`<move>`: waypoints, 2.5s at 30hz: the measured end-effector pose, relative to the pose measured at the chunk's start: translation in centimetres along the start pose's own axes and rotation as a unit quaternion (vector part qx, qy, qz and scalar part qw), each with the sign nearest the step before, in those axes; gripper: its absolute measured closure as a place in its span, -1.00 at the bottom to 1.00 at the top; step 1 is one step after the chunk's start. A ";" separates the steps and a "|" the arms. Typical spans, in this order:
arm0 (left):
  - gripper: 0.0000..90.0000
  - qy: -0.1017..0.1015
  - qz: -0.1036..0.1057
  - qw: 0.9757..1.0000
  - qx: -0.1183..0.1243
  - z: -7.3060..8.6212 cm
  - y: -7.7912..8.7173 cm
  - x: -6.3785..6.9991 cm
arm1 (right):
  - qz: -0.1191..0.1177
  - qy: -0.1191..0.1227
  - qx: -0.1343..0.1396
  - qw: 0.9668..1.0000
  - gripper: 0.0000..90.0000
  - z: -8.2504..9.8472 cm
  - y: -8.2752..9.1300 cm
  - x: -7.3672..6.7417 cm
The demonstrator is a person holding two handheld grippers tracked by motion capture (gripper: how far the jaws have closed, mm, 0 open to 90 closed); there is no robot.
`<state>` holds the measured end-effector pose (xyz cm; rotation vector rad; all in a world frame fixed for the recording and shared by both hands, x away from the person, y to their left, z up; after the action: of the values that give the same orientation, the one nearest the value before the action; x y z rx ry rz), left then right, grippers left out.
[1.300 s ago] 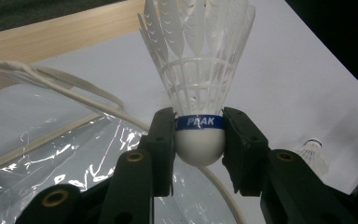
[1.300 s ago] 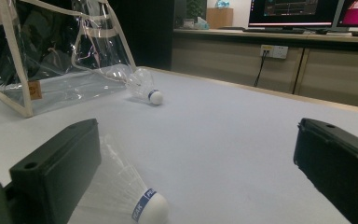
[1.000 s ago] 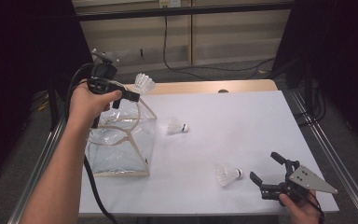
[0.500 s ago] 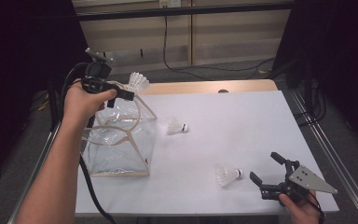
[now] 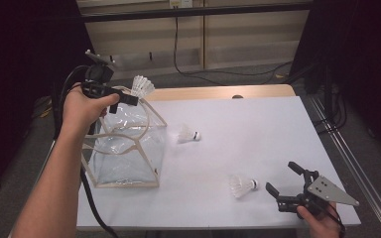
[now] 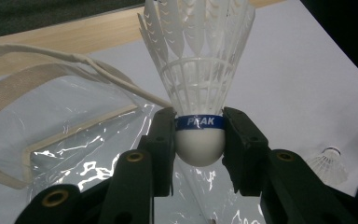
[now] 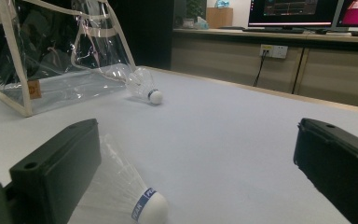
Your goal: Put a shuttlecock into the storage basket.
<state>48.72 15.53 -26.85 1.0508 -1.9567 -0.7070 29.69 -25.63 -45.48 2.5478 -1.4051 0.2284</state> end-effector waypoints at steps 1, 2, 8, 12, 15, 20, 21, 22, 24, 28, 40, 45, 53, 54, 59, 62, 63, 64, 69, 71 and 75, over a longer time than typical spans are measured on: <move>0.46 0.001 -0.001 1.000 0.001 0.0 0.0 0.0 | 0.000 0.000 0.000 1.000 -0.99 0.0 0.0 0.0; 0.46 0.002 -0.002 1.000 0.002 0.0 0.0 -0.1 | 0.000 0.001 0.001 1.000 -0.99 0.0 0.0 0.0; 0.46 0.003 -0.001 1.000 0.003 -0.1 0.1 -0.1 | 0.000 0.001 0.001 1.000 -0.99 0.0 0.0 0.0; 0.46 0.003 -0.003 1.000 0.002 -0.1 0.1 -0.2 | 0.001 0.000 0.001 1.000 -0.99 0.0 0.0 0.0; 0.46 0.005 -0.004 1.000 0.003 -0.1 0.2 -0.4 | 0.000 0.000 0.000 1.000 -0.99 0.0 0.0 0.0; 0.46 0.006 -0.010 1.000 0.005 -0.1 0.3 -0.7 | 0.001 0.000 0.000 1.000 -0.99 0.0 0.0 0.0; 0.46 0.005 -0.010 1.000 0.003 -0.1 0.4 -0.8 | 0.001 0.000 0.000 1.000 -0.99 0.0 0.0 0.0; 0.46 0.007 -0.012 1.000 0.006 -0.1 0.4 -0.9 | 0.001 0.000 0.000 1.000 -0.99 0.0 0.0 0.0; 0.46 0.010 -0.012 1.000 0.007 -0.1 0.5 -1.1 | 0.001 0.001 0.000 1.000 -0.99 0.0 0.0 0.0; 0.46 0.014 -0.017 1.000 0.012 -0.1 0.6 -1.5 | 0.001 0.001 0.000 1.000 -0.99 0.0 0.0 0.0; 0.46 0.021 -0.025 0.999 0.015 -0.1 0.6 -2.6 | 0.001 0.000 0.000 1.000 -0.99 0.0 0.0 0.0; 0.46 0.027 -0.029 0.999 0.020 -0.1 0.5 -3.0 | 0.001 0.000 0.001 1.000 -0.99 0.0 0.1 0.1; 0.46 0.037 -0.037 0.998 0.029 -0.2 0.7 -3.7 | 0.001 0.000 0.001 1.000 -0.99 0.0 0.0 0.1; 0.46 0.037 -0.036 0.998 0.026 -0.1 0.7 -3.7 | 0.000 0.000 0.001 1.000 -0.99 0.0 0.1 0.0; 0.46 0.047 -0.039 0.998 0.032 -0.1 0.7 -4.0 | 0.001 0.000 0.001 1.000 -0.99 0.0 0.0 0.0; 0.46 0.047 -0.043 0.997 0.033 -0.1 0.7 -4.3 | 0.001 0.000 0.001 1.000 -0.99 0.0 0.0 0.0; 0.46 0.051 -0.043 0.997 0.034 -0.1 0.6 -4.3 | 0.001 0.000 0.001 1.000 -0.99 0.0 0.1 0.0; 0.46 0.049 -0.044 0.997 0.032 0.0 0.6 -4.5 | 0.001 -0.001 0.002 1.000 -0.99 0.0 0.1 0.0; 0.46 0.055 -0.048 0.997 0.035 0.0 0.5 -4.8 | 0.000 0.000 0.001 1.000 -0.99 0.0 0.1 0.0; 0.46 0.058 -0.053 0.996 0.036 0.0 0.4 -5.0 | 0.000 0.000 0.002 1.000 -0.99 -0.1 0.1 0.0; 0.46 0.066 -0.059 0.995 0.038 0.1 0.2 -5.5 | 0.001 0.000 0.001 1.000 -0.99 0.0 0.1 0.1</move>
<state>50.41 20.38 -28.79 1.2362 -1.8330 -0.6136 29.64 -25.71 -45.43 2.5487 -1.4083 0.2304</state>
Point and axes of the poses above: each handheld gripper's, and its own axes: y roughly backward along the jaws, z roughly out of its underside, x roughly to its right, the point moved 8 cm from there along -y, roughly forward along the jaws, and after that the axes turned 15 degrees about y, right-handed, at the moved point
